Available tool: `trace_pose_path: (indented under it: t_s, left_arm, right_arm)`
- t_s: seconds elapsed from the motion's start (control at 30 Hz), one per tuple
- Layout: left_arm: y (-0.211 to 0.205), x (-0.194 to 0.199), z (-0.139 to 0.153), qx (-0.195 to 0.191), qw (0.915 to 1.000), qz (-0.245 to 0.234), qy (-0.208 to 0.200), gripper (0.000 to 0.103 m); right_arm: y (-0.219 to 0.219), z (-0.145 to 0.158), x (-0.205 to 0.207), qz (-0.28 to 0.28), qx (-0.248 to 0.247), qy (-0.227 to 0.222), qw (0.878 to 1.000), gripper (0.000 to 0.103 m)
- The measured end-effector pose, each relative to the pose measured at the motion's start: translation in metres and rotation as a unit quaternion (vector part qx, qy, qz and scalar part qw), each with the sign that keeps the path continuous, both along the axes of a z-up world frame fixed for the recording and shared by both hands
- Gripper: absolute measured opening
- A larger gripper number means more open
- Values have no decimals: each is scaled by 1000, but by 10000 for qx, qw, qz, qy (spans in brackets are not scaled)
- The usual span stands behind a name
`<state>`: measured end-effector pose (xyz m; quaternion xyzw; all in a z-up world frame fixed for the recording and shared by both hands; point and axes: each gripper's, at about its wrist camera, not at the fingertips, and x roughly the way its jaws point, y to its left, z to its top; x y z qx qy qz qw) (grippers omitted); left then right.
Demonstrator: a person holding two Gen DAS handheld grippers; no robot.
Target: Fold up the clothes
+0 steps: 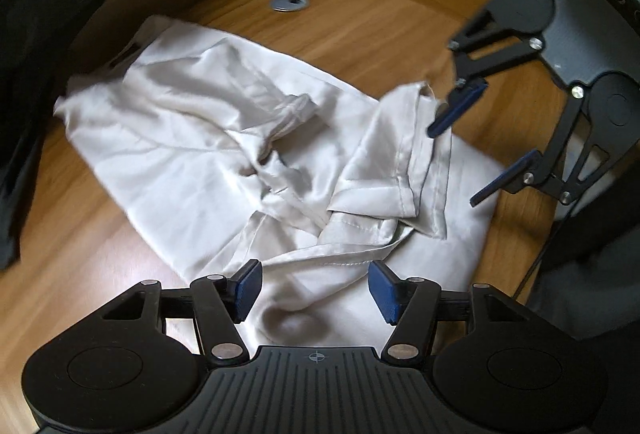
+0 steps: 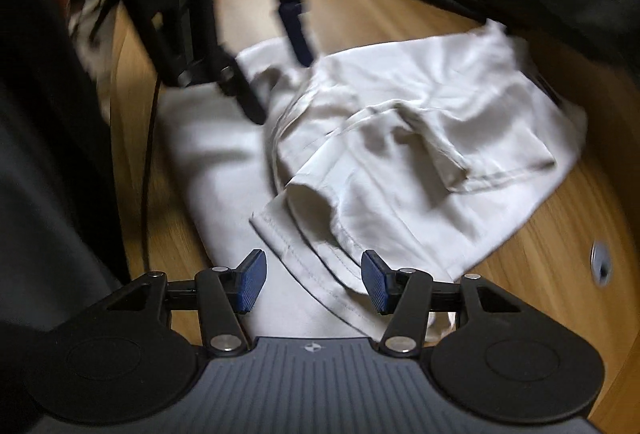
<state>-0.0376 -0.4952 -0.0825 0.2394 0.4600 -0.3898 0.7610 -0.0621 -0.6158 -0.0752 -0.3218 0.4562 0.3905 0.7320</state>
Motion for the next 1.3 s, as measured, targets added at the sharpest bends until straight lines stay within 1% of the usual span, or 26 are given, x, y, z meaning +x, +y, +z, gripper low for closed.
trace_pose_path:
  t_s: [0.07, 0.17, 0.3, 0.37, 0.4, 0.43, 0.47, 0.5, 0.7, 0.77, 0.83, 0.93, 1.0, 1.07, 1.2, 1.23, 1.3]
  left_arm:
    - [-5, -1, -3, 80, 9998, -193, -55, 62]
    - [-11, -5, -8, 193, 9986, -478, -134, 62]
    - [-18, -7, -16, 303, 9968, -704, -216, 62]
    - [-18, -8, -19, 333, 9962, -753, -268, 61]
    - [-17, -8, -20, 326, 9962, -757, -277, 58]
    - [-16, -8, -20, 304, 9964, -743, -270, 48]
    - [-15, -7, -20, 264, 9969, -699, -264, 43]
    - [-14, -5, -18, 217, 9974, -638, -264, 35]
    - [-7, 10, -9, 26, 9991, -162, -395, 34]
    - [-4, 17, -8, 67, 9986, 70, -519, 34]
    - [0, 24, -7, 127, 9972, 344, -651, 34]
    - [10, 34, -4, 95, 9957, 724, -568, 34]
    - [18, 36, -3, 13, 9955, 837, -435, 36]
    - [25, 34, -2, -17, 9957, 856, -348, 40]
    - [34, 23, -7, 21, 9954, 923, -235, 46]
    - [35, 22, -9, 33, 9950, 979, -202, 48]
    - [41, 20, -11, 54, 9929, 1181, -159, 48]
  right_arm:
    - [7, -8, 0, 218, -180, -71, 9996, 59]
    - [14, -18, 4, 441, -298, -116, 9985, 59]
    - [19, -26, 9, 591, -342, -113, 9976, 58]
    - [21, -26, 12, 586, -310, -127, 9977, 56]
    - [22, -25, 13, 587, -323, -151, 9976, 53]
    - [23, -25, 14, 589, -337, -180, 9975, 49]
    - [23, -24, 15, 612, -353, -253, 9972, 49]
    - [24, -23, 16, 631, -369, -327, 9968, 49]
    - [26, -15, 34, 551, -542, -867, 9932, 49]
    - [27, -13, 43, 479, -626, -1081, 9910, 49]
    - [28, -12, 52, 332, -748, -1405, 9867, 49]
    - [25, -5, 65, 50, -793, -1687, 9825, 49]
    - [23, 4, 72, -102, -656, -1626, 9845, 49]
    - [22, 15, 77, -231, -458, -1503, 9873, 49]
    - [23, 31, 92, -520, 115, -864, 9948, 49]
    - [24, 32, 95, -578, 233, -710, 9955, 49]
    - [26, 32, 100, -660, 341, -531, 9958, 49]
